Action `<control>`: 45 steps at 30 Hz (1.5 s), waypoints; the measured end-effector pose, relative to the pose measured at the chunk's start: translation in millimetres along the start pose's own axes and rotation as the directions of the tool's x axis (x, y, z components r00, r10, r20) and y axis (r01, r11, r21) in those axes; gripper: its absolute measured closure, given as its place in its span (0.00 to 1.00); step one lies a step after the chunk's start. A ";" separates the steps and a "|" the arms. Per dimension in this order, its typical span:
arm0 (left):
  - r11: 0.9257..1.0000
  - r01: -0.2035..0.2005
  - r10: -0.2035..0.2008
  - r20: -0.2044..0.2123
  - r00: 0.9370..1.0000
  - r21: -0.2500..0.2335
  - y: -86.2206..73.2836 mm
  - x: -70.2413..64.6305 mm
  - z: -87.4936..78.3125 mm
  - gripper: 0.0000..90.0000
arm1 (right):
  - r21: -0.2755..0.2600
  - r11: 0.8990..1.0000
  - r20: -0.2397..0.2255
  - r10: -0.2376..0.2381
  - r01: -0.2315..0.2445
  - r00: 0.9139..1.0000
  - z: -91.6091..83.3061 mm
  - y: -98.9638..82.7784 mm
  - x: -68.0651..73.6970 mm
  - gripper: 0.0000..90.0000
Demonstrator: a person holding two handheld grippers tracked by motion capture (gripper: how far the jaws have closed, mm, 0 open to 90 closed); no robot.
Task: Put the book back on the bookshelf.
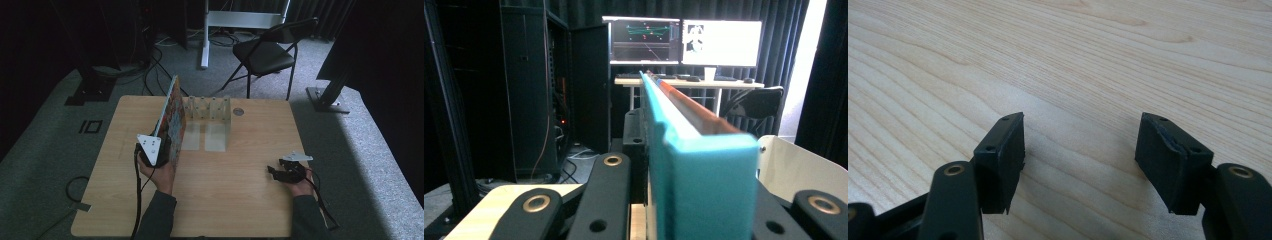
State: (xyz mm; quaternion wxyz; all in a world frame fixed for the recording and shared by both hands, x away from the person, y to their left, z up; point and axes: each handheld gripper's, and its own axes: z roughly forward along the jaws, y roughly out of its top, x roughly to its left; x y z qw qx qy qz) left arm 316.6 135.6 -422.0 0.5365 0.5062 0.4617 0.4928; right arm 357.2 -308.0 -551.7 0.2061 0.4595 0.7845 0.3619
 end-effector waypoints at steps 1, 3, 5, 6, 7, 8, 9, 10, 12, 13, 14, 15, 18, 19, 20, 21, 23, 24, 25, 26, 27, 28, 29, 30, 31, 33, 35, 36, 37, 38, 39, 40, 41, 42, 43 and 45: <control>1.000 -0.001 0.001 0.001 1.000 0.001 -0.3 0.2 -0.4 0.89 | 0.000 1.000 0.000 0.000 0.000 1.000 0.0 0.0 0.0 0.40; 1.000 -0.002 0.002 0.002 1.000 0.000 -0.4 0.3 -0.5 0.89 | 0.000 1.000 0.000 0.000 0.000 1.000 0.0 0.0 0.0 0.40; 1.000 -0.004 0.004 0.006 1.000 -0.001 -0.8 0.4 -0.9 0.88 | 0.000 1.000 0.000 -0.001 0.001 1.000 0.0 0.0 0.0 0.40; 1.000 -0.004 0.004 0.007 1.000 0.000 -0.9 0.6 -1.1 0.89 | 0.000 1.000 0.000 -0.001 0.001 1.000 0.0 0.0 0.0 0.40; 1.000 -0.002 0.002 0.007 1.000 0.001 -0.9 1.1 -1.2 0.89 | 0.000 1.000 0.000 0.000 0.000 1.000 0.0 0.0 0.0 0.40; 1.000 0.001 -0.001 0.009 1.000 0.000 -1.0 1.6 -1.3 0.89 | 0.000 1.000 0.000 -0.001 0.001 1.000 0.0 0.0 0.0 0.40; 1.000 0.001 -0.001 0.009 1.000 0.000 -1.0 1.6 -1.3 0.89 | 0.000 1.000 0.000 -0.001 0.001 1.000 0.0 0.0 0.0 0.40; 1.000 0.006 -0.006 0.011 1.000 -0.001 -1.5 2.2 -1.7 0.89 | 0.000 1.000 0.000 -0.001 0.001 1.000 0.0 0.0 0.0 0.40; 1.000 0.007 -0.007 0.012 1.000 -0.003 -2.3 2.4 -2.3 0.89 | 0.000 1.000 0.000 0.000 0.000 1.000 0.0 0.0 0.0 0.40; 1.000 0.009 -0.009 0.011 1.000 -0.004 -2.5 2.5 -2.5 0.89 | 0.000 1.000 0.000 -0.001 0.001 1.000 0.0 0.0 0.0 0.40; 1.000 0.011 -0.011 0.011 1.000 -0.004 -2.6 2.7 -2.4 0.89 | 0.000 1.000 0.000 -0.001 0.001 1.000 0.0 0.0 0.0 0.40; 1.000 0.012 -0.012 0.011 1.000 -0.003 -2.5 2.9 -2.5 0.89 | 0.000 1.000 0.000 -0.001 0.001 1.000 0.0 0.0 0.1 0.40; 1.000 0.015 -0.015 0.014 1.000 -0.003 -2.8 3.7 -2.8 0.88 | 0.000 1.000 0.000 -0.001 0.001 1.000 0.0 0.0 0.1 0.40; 1.000 0.020 -0.020 0.016 1.000 -0.002 -3.0 4.1 -2.9 0.88 | 0.000 1.000 0.000 -0.001 0.001 1.000 0.0 0.0 0.1 0.40; 1.000 0.020 -0.020 0.016 1.000 -0.002 -3.0 4.1 -2.9 0.88 | 0.000 1.000 0.000 -0.001 0.001 1.000 0.0 0.0 0.1 0.40; 1.000 0.020 -0.020 0.016 1.000 -0.002 -3.0 4.1 -2.9 0.88 | 0.000 1.000 0.000 -0.001 0.001 1.000 0.0 0.0 0.0 0.40; 1.000 0.021 -0.020 0.019 1.000 -0.003 -3.4 4.9 -3.2 0.88 | 0.000 1.000 0.000 -0.001 0.001 1.000 0.0 0.0 0.1 0.40; 1.000 0.021 -0.021 0.023 1.000 -0.004 -3.4 5.6 -3.2 0.88 | 0.000 1.000 0.000 -0.001 0.001 1.000 0.0 0.0 0.1 0.40; 1.000 0.020 -0.020 0.023 1.000 -0.003 -3.4 6.0 -3.1 0.88 | 0.000 1.000 0.000 -0.001 0.001 1.000 0.0 0.0 0.1 0.40; 1.000 0.020 -0.020 0.023 1.000 -0.003 -3.4 6.0 -3.1 0.88 | 0.000 1.000 0.000 -0.001 0.001 1.000 0.0 0.0 0.1 0.40; 1.000 0.020 -0.020 0.023 1.000 -0.003 -3.4 6.0 -3.1 0.88 | 0.000 1.000 0.000 -0.001 0.001 1.000 0.0 0.0 0.1 0.40; 1.000 0.021 -0.021 0.027 0.999 -0.004 -3.4 6.6 -2.9 0.88 | 0.000 1.000 0.000 -0.001 0.001 1.000 0.0 0.0 0.1 0.40; 1.000 0.022 -0.021 0.030 0.999 -0.003 -3.4 6.9 -2.8 0.88 | 0.000 1.000 0.000 -0.001 0.001 1.000 0.0 0.0 0.1 0.40; 1.000 0.020 -0.020 0.029 0.999 -0.003 -3.4 6.9 -2.8 0.88 | 0.000 1.000 0.000 -0.001 0.001 1.000 0.0 0.0 0.1 0.40; 1.000 0.019 -0.019 0.030 0.999 -0.003 -3.4 7.1 -2.8 0.88 | 0.000 1.000 0.000 -0.001 0.001 1.000 0.0 0.0 0.1 0.40; 1.000 0.014 -0.014 0.028 1.000 -0.003 -3.3 7.4 -2.8 0.87 | 0.000 1.000 0.001 -0.001 0.001 1.000 0.0 0.0 0.1 0.40; 1.000 0.014 -0.014 0.030 0.999 -0.002 -3.1 7.6 -2.7 0.87 | 0.000 1.000 0.001 -0.001 0.001 1.000 0.0 0.0 0.1 0.40; 1.000 0.009 -0.009 0.029 1.000 -0.001 -2.9 7.6 -2.6 0.86 | 0.000 1.000 0.001 -0.001 0.001 1.000 0.0 0.0 0.1 0.40; 1.000 0.001 -0.001 0.025 1.000 0.000 -2.7 7.3 -2.7 0.86 | 0.000 1.000 0.001 -0.001 0.001 1.000 0.0 0.0 0.1 0.40; 1.000 -0.004 0.004 0.024 1.000 -0.001 -2.6 7.2 -2.7 0.86 | 0.000 1.000 0.001 -0.001 0.001 1.000 0.0 0.0 0.1 0.40; 1.000 -0.006 0.006 0.025 1.000 0.000 -2.3 7.0 -2.6 0.86 | 0.000 1.000 0.000 -0.001 0.001 1.000 0.0 0.0 0.1 0.40; 1.000 -0.005 0.005 0.027 1.000 -0.003 -2.0 6.8 -2.6 0.84 | 0.000 1.000 0.000 -0.001 0.001 1.000 0.0 0.0 0.1 0.40; 1.000 -0.006 0.006 0.032 0.999 -0.003 -1.3 7.0 -2.4 0.84 | 0.000 1.000 0.000 -0.001 0.001 1.000 0.0 0.0 0.1 0.40; 1.000 -0.007 0.008 0.032 0.999 -0.003 -1.2 7.2 -2.5 0.83 | 0.000 1.000 0.000 -0.001 0.001 1.000 0.0 0.0 0.1 0.40; 1.000 -0.009 0.009 0.032 0.999 -0.003 -1.1 7.4 -2.5 0.83 | 0.000 1.000 0.000 -0.001 0.001 1.000 0.0 0.0 0.1 0.40; 1.000 -0.008 0.008 0.034 0.999 0.001 -1.2 7.7 -2.3 0.82 | 0.000 1.000 0.000 -0.001 0.001 1.000 0.0 0.0 0.1 0.40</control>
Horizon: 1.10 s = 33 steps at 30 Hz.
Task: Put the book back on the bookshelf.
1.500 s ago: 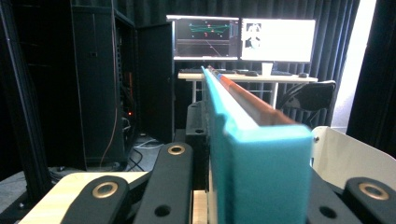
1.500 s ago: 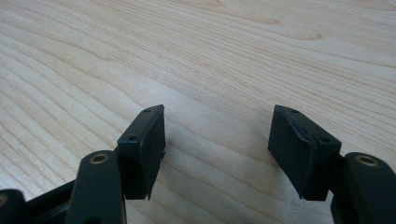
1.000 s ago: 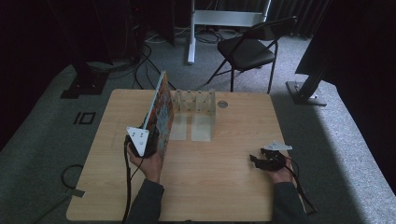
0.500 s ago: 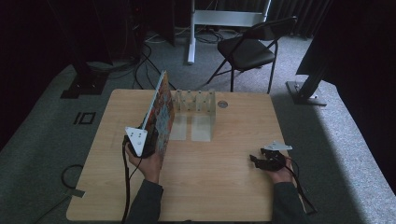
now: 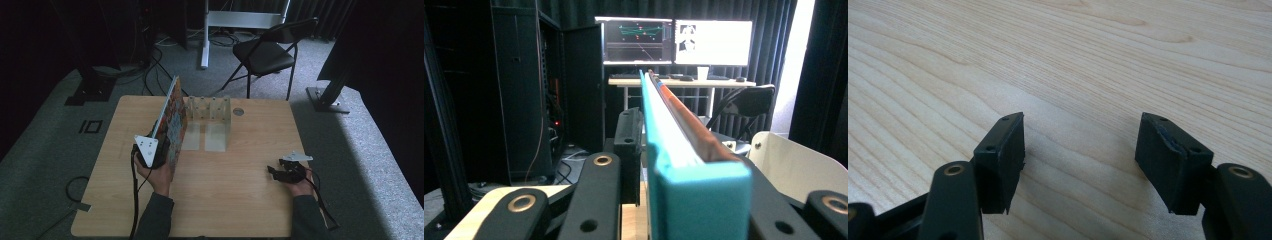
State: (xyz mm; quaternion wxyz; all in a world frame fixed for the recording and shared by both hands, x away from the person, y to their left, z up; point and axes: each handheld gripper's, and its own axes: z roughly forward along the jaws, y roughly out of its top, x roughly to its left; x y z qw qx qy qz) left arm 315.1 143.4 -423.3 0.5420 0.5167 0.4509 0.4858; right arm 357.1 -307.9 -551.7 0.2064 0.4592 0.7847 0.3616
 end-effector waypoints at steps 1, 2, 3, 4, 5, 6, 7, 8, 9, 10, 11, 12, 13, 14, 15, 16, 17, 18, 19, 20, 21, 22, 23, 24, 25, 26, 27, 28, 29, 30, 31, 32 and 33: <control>1.000 0.000 0.000 0.001 1.000 0.003 -0.2 0.1 0.2 0.82 | 0.000 1.000 0.000 0.000 0.000 1.000 0.0 0.0 0.0 0.40; 1.000 -0.005 0.005 0.001 1.000 0.006 -0.7 0.0 0.3 0.81 | 0.000 1.000 0.000 0.000 0.000 1.000 0.0 0.0 0.0 0.40; 1.000 -0.007 0.007 0.001 1.000 0.006 -0.9 -0.2 0.2 0.80 | 0.000 1.000 0.000 0.000 0.000 1.000 0.0 0.0 0.0 0.40; 1.000 -0.009 0.009 0.000 1.000 0.006 -1.0 -0.4 0.1 0.80 | 0.000 1.000 0.000 0.000 0.000 1.000 0.0 0.0 0.0 0.40; 1.000 -0.009 0.009 0.000 1.000 0.006 -1.0 -0.4 0.1 0.80 | 0.000 1.000 0.000 0.000 0.000 1.000 0.0 0.0 0.0 0.40; 1.000 -0.009 0.009 0.000 1.000 0.006 -1.0 -0.4 0.1 0.80 | 0.000 1.000 0.000 0.000 0.000 1.000 0.0 0.0 0.0 0.40; 1.000 -0.014 0.014 0.002 1.000 0.005 -0.9 -0.5 -0.1 0.79 | 0.000 1.000 0.000 0.000 0.000 1.000 0.0 0.0 0.0 0.40; 1.000 -0.014 0.014 0.003 1.000 0.005 -0.9 -0.5 -0.2 0.78 | 0.000 1.000 0.000 0.000 0.000 1.000 0.0 0.0 0.0 0.40; 1.000 -0.017 0.017 0.003 1.000 0.006 -0.9 -0.5 -0.4 0.78 | 0.000 1.000 0.000 0.000 0.000 1.000 0.0 0.0 0.0 0.40; 1.000 -0.018 0.018 0.005 1.000 0.006 -0.8 -0.4 -0.6 0.77 | 0.000 1.000 0.000 0.000 0.000 1.000 0.0 0.0 0.0 0.40; 1.000 -0.018 0.018 0.008 1.000 0.006 -0.8 -0.3 -0.7 0.77 | 0.000 1.000 0.000 0.000 0.000 1.000 0.0 0.0 0.0 0.40; 1.000 -0.018 0.018 0.011 1.000 0.007 -0.8 -0.3 -0.9 0.76 | 0.000 1.000 0.000 0.000 0.000 1.000 0.0 0.0 0.0 0.40; 1.000 -0.020 0.020 0.012 1.000 0.006 -0.8 -0.3 -1.1 0.76 | 0.000 1.000 0.000 0.000 0.000 1.000 0.0 0.0 0.0 0.40; 1.000 -0.018 0.018 0.019 1.000 0.008 -0.7 -0.1 -1.1 0.75 | 0.000 1.000 0.000 0.000 0.000 1.000 0.0 0.0 0.0 0.40; 1.000 -0.017 0.017 0.023 1.000 0.010 -0.7 -0.1 -1.1 0.74 | 0.000 1.000 0.000 0.000 0.000 1.000 0.0 0.0 0.0 0.40; 1.000 -0.020 0.020 0.025 0.999 0.012 -0.8 -0.1 -1.2 0.74 | 0.000 1.000 0.000 0.000 0.000 1.000 0.0 0.0 0.0 0.40; 1.000 -0.022 0.021 0.027 0.999 0.013 -0.8 -0.1 -1.3 0.73 | 0.000 1.000 0.000 0.000 0.000 1.000 0.0 0.0 0.0 0.40; 1.000 -0.021 0.021 0.032 0.999 0.014 -0.8 0.1 -1.5 0.73 | 0.000 1.000 0.000 0.000 0.000 1.000 0.0 0.0 0.0 0.40; 1.000 -0.020 0.020 0.034 0.999 0.016 -0.8 0.2 -1.6 0.72 | 0.000 1.000 0.000 0.000 0.000 1.000 0.0 0.0 0.0 0.40; 1.000 -0.024 0.023 0.036 0.999 0.019 -0.9 0.4 -2.1 0.71 | 0.000 1.000 0.000 0.000 0.000 1.000 0.0 0.0 0.0 0.40; 1.000 -0.022 0.021 0.043 0.999 0.022 -0.9 0.7 -2.2 0.71 | 0.000 1.000 0.000 0.000 0.000 1.000 0.0 0.0 0.0 0.40; 0.999 -0.020 0.018 0.053 0.998 0.028 -0.9 1.1 -2.1 0.69 | 0.000 1.000 0.000 0.000 0.000 1.000 0.0 0.0 0.0 0.40; 0.999 -0.022 0.020 0.059 0.998 0.034 -1.0 1.4 -2.0 0.68 | 0.000 1.000 0.000 0.000 0.000 1.000 0.0 0.0 0.0 0.40; 0.999 -0.022 0.020 0.059 0.998 0.034 -1.0 1.4 -2.0 0.67 | 0.000 1.000 0.000 0.000 0.000 1.000 0.0 0.0 0.0 0.40; 0.999 -0.028 0.025 0.063 0.998 0.041 -1.3 1.7 -2.3 0.67 | 0.000 1.000 0.000 0.000 0.000 1.000 0.0 0.0 0.0 0.40; 0.999 -0.027 0.024 0.067 0.997 0.044 -1.5 2.0 -2.5 0.67 | 0.000 1.000 0.000 0.000 0.000 1.000 0.0 0.0 0.0 0.40; 0.998 -0.029 0.025 0.070 0.997 0.049 -1.6 2.6 -2.9 0.66 | 0.000 1.000 0.000 0.000 0.000 1.000 0.0 0.0 0.0 0.40; 0.998 -0.028 0.024 0.073 0.997 0.052 -1.8 3.0 -3.2 0.66 | 0.000 1.000 0.000 0.000 0.000 1.000 0.0 0.0 0.0 0.40; 0.998 -0.033 0.028 0.074 0.997 0.056 -2.0 3.6 -3.6 0.65 | 0.000 1.000 0.000 0.000 0.000 1.000 0.0 0.0 0.0 0.40; 0.998 -0.034 0.029 0.076 0.997 0.060 -2.4 3.8 -3.7 0.64 | 0.000 1.000 0.000 0.000 0.000 1.000 0.0 0.0 0.0 0.40; 0.997 -0.039 0.034 0.079 0.996 0.067 -2.8 4.1 -4.1 0.64 | 0.000 1.000 0.000 0.000 0.000 1.000 0.0 0.0 0.0 0.40; 0.997 -0.044 0.038 0.081 0.996 0.070 -3.0 4.4 -4.4 0.64 | 0.000 1.000 0.000 0.000 0.000 1.000 0.0 0.0 0.0 0.40; 0.996 -0.046 0.041 0.082 0.996 0.071 -3.4 4.5 -4.8 0.64 | 0.000 1.000 0.000 0.000 0.000 1.000 0.0 0.0 0.0 0.40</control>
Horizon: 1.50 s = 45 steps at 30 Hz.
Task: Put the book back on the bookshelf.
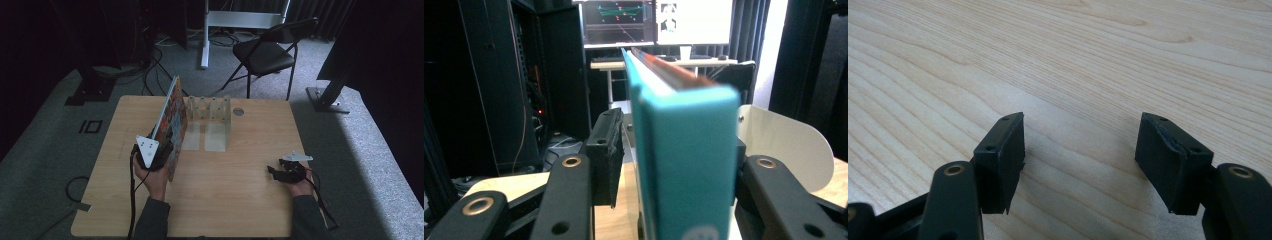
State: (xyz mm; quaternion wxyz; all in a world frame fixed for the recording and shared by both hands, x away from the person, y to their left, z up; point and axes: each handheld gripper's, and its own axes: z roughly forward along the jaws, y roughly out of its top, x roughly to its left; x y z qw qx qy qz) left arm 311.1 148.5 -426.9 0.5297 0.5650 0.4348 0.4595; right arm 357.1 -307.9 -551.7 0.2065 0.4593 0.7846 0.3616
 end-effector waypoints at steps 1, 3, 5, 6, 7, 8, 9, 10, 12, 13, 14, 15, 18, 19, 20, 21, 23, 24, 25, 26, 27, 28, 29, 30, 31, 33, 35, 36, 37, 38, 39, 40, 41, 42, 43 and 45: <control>1.000 -0.003 0.003 0.000 1.000 0.001 -0.3 -0.1 -0.2 0.64 | 0.000 1.000 0.000 0.000 0.000 1.000 0.0 0.0 0.0 0.40; 1.000 -0.017 0.017 0.009 1.000 0.013 -0.5 0.0 -0.9 0.64 | 0.000 1.000 0.000 0.000 0.000 1.000 0.0 0.0 0.0 0.40; 0.999 -0.034 0.034 0.021 0.999 0.017 -0.2 -0.3 -1.1 0.64 | 0.000 1.000 0.000 0.000 0.000 1.000 0.0 0.0 0.0 0.40; 0.999 -0.042 0.041 0.027 0.999 0.022 0.3 -0.2 -1.3 0.64 | 0.000 1.000 0.000 0.000 0.000 1.000 0.0 0.0 0.0 0.40; 0.999 -0.047 0.047 0.030 0.998 0.025 0.6 0.2 -1.5 0.64 | 0.000 1.000 0.000 0.000 0.000 1.000 0.0 0.0 0.0 0.40; 0.998 -0.051 0.050 0.034 0.998 0.027 0.9 0.8 -1.8 0.64 | 0.000 1.000 0.000 0.000 0.000 1.000 0.0 0.0 0.0 0.40; 0.998 -0.051 0.050 0.034 0.998 0.027 0.9 0.8 -1.8 0.64 | 0.000 1.000 0.000 0.000 0.000 1.000 0.0 0.0 0.0 0.40; 0.998 -0.051 0.050 0.041 0.998 0.033 1.0 2.0 -2.2 0.64 | 0.000 1.000 0.000 0.000 0.000 1.000 0.0 0.0 0.0 0.40; 0.998 -0.054 0.052 0.046 0.998 0.041 0.7 2.5 -2.6 0.64 | 0.000 1.000 0.000 0.000 0.000 1.000 0.0 0.0 0.0 0.40; 0.997 -0.057 0.055 0.047 0.997 0.043 0.4 2.7 -2.9 0.64 | 0.000 1.000 0.000 0.000 0.000 1.000 0.0 0.0 0.0 0.40; 0.997 -0.064 0.061 0.049 0.997 0.047 0.2 2.9 -3.2 0.64 | 0.000 1.000 0.000 0.000 0.000 1.000 0.0 0.0 0.0 0.40; 0.997 -0.064 0.061 0.049 0.997 0.047 0.2 2.9 -3.2 0.64 | 0.000 1.000 0.000 0.000 0.000 1.000 0.0 0.0 0.0 0.40; 0.996 -0.074 0.072 0.053 0.996 0.052 0.5 3.7 -4.5 0.63 | 0.000 1.000 0.000 0.000 0.000 1.000 0.0 0.0 0.0 0.40; 0.996 -0.074 0.071 0.054 0.996 0.051 0.7 3.7 -4.9 0.63 | 0.000 1.000 0.000 0.000 0.000 1.000 0.0 0.0 0.0 0.40; 0.996 -0.072 0.069 0.056 0.996 0.050 0.9 3.7 -5.3 0.63 | 0.000 1.000 0.000 0.000 0.000 1.000 0.0 0.0 0.0 0.40; 0.996 -0.072 0.069 0.056 0.996 0.050 0.9 3.7 -5.3 0.63 | 0.000 1.000 0.000 0.000 0.000 1.000 0.0 0.0 0.0 0.40; 0.996 -0.072 0.068 0.066 0.995 0.053 1.2 4.5 -7.0 0.62 | 0.000 1.000 0.000 0.000 0.000 1.000 0.0 0.0 0.0 0.40; 0.996 -0.071 0.067 0.069 0.995 0.054 1.2 4.9 -7.6 0.62 | 0.000 1.000 0.000 0.000 0.000 1.000 0.0 0.0 0.0 0.40; 0.996 -0.072 0.069 0.068 0.995 0.055 1.2 5.1 -8.4 0.62 | 0.000 1.000 0.000 0.000 0.000 1.000 0.0 0.0 0.0 0.40; 0.996 -0.072 0.068 0.070 0.995 0.056 1.0 5.4 -9.1 0.62 | 0.000 1.000 0.000 0.000 0.000 1.000 0.0 0.0 0.0 0.40; 0.996 -0.071 0.067 0.071 0.995 0.060 0.9 5.9 -9.7 0.62 | 0.000 1.000 0.000 0.000 0.000 1.000 0.0 0.0 0.0 0.40; 0.995 -0.072 0.068 0.071 0.995 0.063 0.7 6.2 -10.3 0.62 | 0.000 1.000 0.000 0.000 0.000 1.000 0.0 0.0 0.0 0.40; 0.995 -0.072 0.068 0.071 0.995 0.064 0.5 6.4 -10.7 0.62 | 0.000 1.000 0.000 0.000 0.000 1.000 0.0 0.0 0.0 0.40; 0.995 -0.073 0.069 0.071 0.995 0.067 0.2 6.7 -11.3 0.61 | 0.000 1.000 0.000 0.000 0.000 1.000 0.0 0.0 0.0 0.40; 0.994 -0.077 0.072 0.072 0.995 0.072 0.0 6.9 -11.9 0.61 | 0.000 1.000 0.000 0.000 0.000 1.000 0.0 0.0 0.0 0.40; 0.994 -0.077 0.071 0.078 0.994 0.081 -0.5 7.1 -13.0 0.61 | 0.000 1.000 0.000 0.000 0.000 1.000 0.0 0.0 0.0 0.40; 0.993 -0.083 0.076 0.084 0.994 0.086 -0.7 7.0 -14.5 0.61 | 0.000 1.000 0.000 0.000 0.000 1.000 0.0 0.0 0.0 0.40; 0.992 -0.086 0.078 0.088 0.993 0.091 -0.8 7.2 -14.9 0.60 | 0.000 1.000 0.000 0.000 0.000 1.000 0.0 0.0 0.0 0.40; 0.991 -0.089 0.080 0.089 0.993 0.097 -1.0 7.4 -15.3 0.60 | 0.000 1.000 0.000 0.000 0.000 1.000 0.0 0.0 0.0 0.40; 0.991 -0.091 0.082 0.089 0.993 0.102 -1.1 7.7 -15.9 0.60 | 0.000 1.000 0.000 0.000 0.000 1.000 0.0 0.0 0.0 0.40; 0.990 -0.091 0.082 0.090 0.993 0.106 -1.2 8.2 -16.6 0.60 | 0.000 1.000 0.000 0.000 0.000 1.000 0.0 0.0 0.0 0.40; 0.990 -0.091 0.081 0.092 0.992 0.107 -1.4 8.6 -17.4 0.60 | 0.000 1.000 0.000 0.000 0.000 1.000 0.0 0.0 0.0 0.40; 0.990 -0.092 0.082 0.092 0.992 0.111 -1.4 9.1 -18.2 0.60 | 0.000 1.000 0.000 0.000 0.000 1.000 0.0 0.0 0.0 0.40; 0.989 -0.091 0.080 0.094 0.992 0.113 -1.4 9.3 -19.0 0.60 | 0.000 1.000 0.000 0.000 0.000 1.000 0.0 0.0 0.0 0.40; 0.989 -0.089 0.078 0.098 0.992 0.114 -1.3 9.4 -19.7 0.59 | 0.000 1.000 0.000 0.000 0.000 1.000 0.0 0.0 0.0 0.40; 0.989 -0.092 0.080 0.100 0.992 0.117 -1.0 9.3 -20.6 0.59 | 0.000 1.000 0.000 0.000 0.000 1.000 0.0 0.0 0.0 0.40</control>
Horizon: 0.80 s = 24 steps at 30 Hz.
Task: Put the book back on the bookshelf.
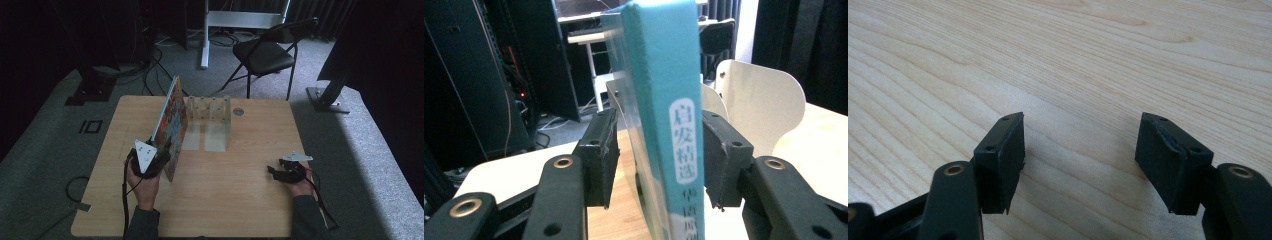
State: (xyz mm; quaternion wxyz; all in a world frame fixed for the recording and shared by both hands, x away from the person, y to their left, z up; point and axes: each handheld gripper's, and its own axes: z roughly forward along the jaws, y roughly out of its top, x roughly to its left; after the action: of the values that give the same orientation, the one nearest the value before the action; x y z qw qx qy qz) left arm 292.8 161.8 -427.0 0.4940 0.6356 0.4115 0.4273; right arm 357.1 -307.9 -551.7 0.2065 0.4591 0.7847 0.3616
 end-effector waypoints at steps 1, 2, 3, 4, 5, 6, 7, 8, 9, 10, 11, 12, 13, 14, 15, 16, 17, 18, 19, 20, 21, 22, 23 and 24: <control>1.000 -0.008 0.008 0.002 1.000 0.004 0.3 -0.5 -1.4 0.59 | 0.000 1.000 0.000 0.000 0.000 1.000 0.0 0.0 0.0 0.40; 1.000 -0.010 0.010 0.005 1.000 0.006 0.3 -0.8 -2.1 0.59 | 0.000 1.000 0.000 0.000 0.000 1.000 0.0 0.0 0.0 0.40; 1.000 -0.013 0.013 0.006 1.000 0.008 0.3 -1.1 -2.8 0.59 | 0.000 1.000 0.000 0.000 0.000 1.000 0.0 0.0 0.0 0.40; 1.000 -0.015 0.015 0.007 1.000 0.008 0.2 -1.3 -3.3 0.59 | 0.000 1.000 0.000 0.000 0.000 1.000 0.0 0.0 0.0 0.40; 1.000 -0.015 0.015 0.009 1.000 0.011 0.1 -1.6 -4.0 0.59 | 0.000 1.000 0.000 0.000 0.000 1.000 0.0 0.0 0.0 0.40; 1.000 -0.017 0.017 0.011 1.000 0.013 0.0 -1.7 -4.8 0.59 | 0.000 1.000 0.000 0.000 0.000 1.000 0.0 0.0 0.0 0.40; 1.000 -0.020 0.020 0.015 1.000 0.017 -0.1 -1.9 -5.8 0.59 | 0.000 1.000 0.000 0.000 0.000 1.000 0.0 0.0 0.0 0.40; 1.000 -0.020 0.020 0.017 1.000 0.018 -0.3 -2.1 -6.4 0.59 | 0.000 1.000 0.000 0.000 0.000 1.000 0.0 0.0 0.0 0.40; 1.000 -0.017 0.017 0.023 1.000 0.019 -0.4 -2.2 -7.0 0.59 | 0.000 1.000 0.000 -0.001 0.001 1.000 0.0 0.0 0.0 0.40; 1.000 -0.012 0.012 0.032 0.999 0.023 -0.5 -1.9 -7.5 0.59 | 0.000 1.000 0.000 0.000 0.000 1.000 0.0 0.0 0.0 0.40; 1.000 -0.010 0.009 0.038 0.999 0.026 -0.5 -1.8 -8.1 0.59 | 0.000 1.000 0.000 0.000 0.000 1.000 0.0 0.0 0.0 0.40; 1.000 -0.010 0.009 0.039 0.999 0.029 -0.4 -1.9 -8.8 0.59 | 0.000 1.000 0.000 0.000 0.000 1.000 0.0 0.0 0.0 0.40; 0.999 -0.010 0.009 0.041 0.999 0.032 -0.3 -1.9 -9.8 0.59 | 0.000 1.000 0.000 0.000 0.000 1.000 0.0 0.0 0.0 0.40; 0.999 -0.009 0.007 0.043 0.999 0.033 -0.2 -1.9 -10.5 0.59 | 0.000 1.000 0.000 -0.001 0.001 1.000 0.0 0.0 0.0 0.40; 0.999 -0.012 0.010 0.045 0.999 0.034 -0.4 -1.9 -11.6 0.59 | 0.000 1.000 0.000 0.000 0.000 1.000 0.0 0.0 0.0 0.40; 0.999 -0.015 0.014 0.045 0.999 0.036 -0.6 -1.8 -12.6 0.59 | 0.000 1.000 0.000 0.000 0.000 1.000 0.0 0.0 0.0 0.40; 0.999 -0.016 0.014 0.047 0.999 0.039 -0.8 -1.8 -13.3 0.59 | 0.000 1.000 0.000 0.000 0.000 1.000 0.0 0.0 0.0 0.40; 0.999 -0.019 0.017 0.050 0.999 0.045 -1.2 -1.2 -14.5 0.59 | 0.000 1.000 0.000 0.000 0.000 1.000 0.0 0.0 0.0 0.40; 0.999 -0.019 0.017 0.051 0.999 0.047 -1.5 -0.7 -15.5 0.59 | 0.000 1.000 0.000 0.000 0.000 1.000 0.0 0.0 0.0 0.40; 0.999 -0.019 0.016 0.052 0.999 0.049 -1.9 -0.3 -16.5 0.59 | 0.000 1.000 0.000 -0.001 0.001 1.000 0.0 0.0 0.0 0.40; 0.999 -0.017 0.014 0.053 0.998 0.052 -2.1 0.1 -17.3 0.59 | 0.000 1.000 0.000 0.000 0.000 1.000 0.0 0.0 0.0 0.40; 0.999 -0.014 0.011 0.056 0.998 0.052 -2.4 0.5 -18.4 0.59 | 0.000 1.000 0.000 0.000 0.000 1.000 0.0 0.0 0.1 0.40; 0.998 -0.016 0.013 0.056 0.998 0.054 -2.6 0.8 -19.6 0.59 | 0.000 1.000 0.001 0.000 0.000 1.000 0.0 0.0 0.1 0.40; 0.998 -0.021 0.018 0.059 0.998 0.061 -2.8 1.0 -21.5 0.59 | 0.000 1.000 0.001 0.000 0.000 1.000 0.0 0.0 0.1 0.40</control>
State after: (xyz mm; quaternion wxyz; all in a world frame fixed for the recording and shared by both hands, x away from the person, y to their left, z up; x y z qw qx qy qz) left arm 272.4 169.2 -426.5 0.4819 0.6666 0.4036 0.4006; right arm 357.1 -307.8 -551.8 0.2069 0.4592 0.7846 0.3615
